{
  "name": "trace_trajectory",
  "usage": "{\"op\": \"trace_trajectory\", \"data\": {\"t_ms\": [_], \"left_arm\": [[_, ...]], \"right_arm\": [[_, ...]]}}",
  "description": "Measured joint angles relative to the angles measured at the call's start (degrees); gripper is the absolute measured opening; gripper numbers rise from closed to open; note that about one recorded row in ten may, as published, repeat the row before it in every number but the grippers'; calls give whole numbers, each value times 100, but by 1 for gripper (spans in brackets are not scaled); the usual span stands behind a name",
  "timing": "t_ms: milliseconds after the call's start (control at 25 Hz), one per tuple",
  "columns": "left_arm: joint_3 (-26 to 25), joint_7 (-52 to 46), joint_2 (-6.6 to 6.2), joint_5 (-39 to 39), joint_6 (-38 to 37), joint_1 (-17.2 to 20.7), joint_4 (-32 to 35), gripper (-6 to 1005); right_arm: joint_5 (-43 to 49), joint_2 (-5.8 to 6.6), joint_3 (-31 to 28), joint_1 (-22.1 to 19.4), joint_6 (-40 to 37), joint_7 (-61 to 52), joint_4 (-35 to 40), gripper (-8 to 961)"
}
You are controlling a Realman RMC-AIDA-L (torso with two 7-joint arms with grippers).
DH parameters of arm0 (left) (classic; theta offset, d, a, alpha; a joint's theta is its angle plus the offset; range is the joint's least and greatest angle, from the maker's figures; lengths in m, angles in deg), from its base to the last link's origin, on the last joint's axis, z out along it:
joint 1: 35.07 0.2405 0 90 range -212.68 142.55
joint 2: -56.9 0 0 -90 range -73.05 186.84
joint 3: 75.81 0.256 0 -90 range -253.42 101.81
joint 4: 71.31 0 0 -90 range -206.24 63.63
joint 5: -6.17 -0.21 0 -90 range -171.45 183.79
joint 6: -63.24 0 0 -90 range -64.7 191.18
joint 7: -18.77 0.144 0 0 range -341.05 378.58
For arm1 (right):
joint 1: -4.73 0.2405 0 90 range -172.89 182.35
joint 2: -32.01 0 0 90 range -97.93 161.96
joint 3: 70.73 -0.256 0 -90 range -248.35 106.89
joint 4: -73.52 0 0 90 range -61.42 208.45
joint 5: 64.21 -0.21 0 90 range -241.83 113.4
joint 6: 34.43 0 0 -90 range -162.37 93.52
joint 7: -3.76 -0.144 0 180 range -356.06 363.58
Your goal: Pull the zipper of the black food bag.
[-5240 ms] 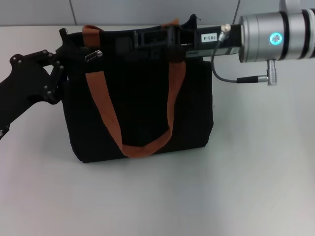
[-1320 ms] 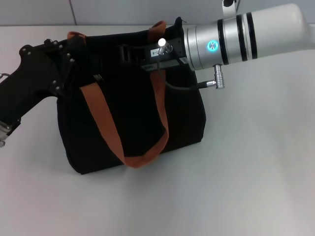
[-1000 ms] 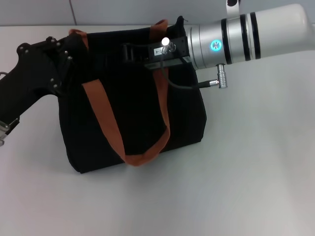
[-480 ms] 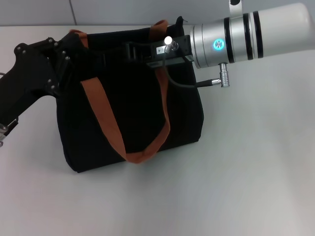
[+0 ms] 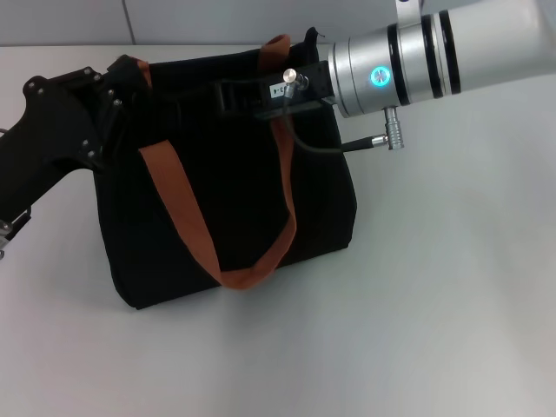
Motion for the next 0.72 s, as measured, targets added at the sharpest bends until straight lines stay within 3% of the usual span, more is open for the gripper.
{"op": "trace_trajectory", "data": {"t_ms": [480,720], "left_arm": [[-1,-17,-11,26,-15,13,0,100],[-1,-20,-10,27,-28,13,-1,103]], "right_arm": [[224,-2,4,0,5,77,141,294],[320,-2,4,-2,-17,88,263,72]]}}
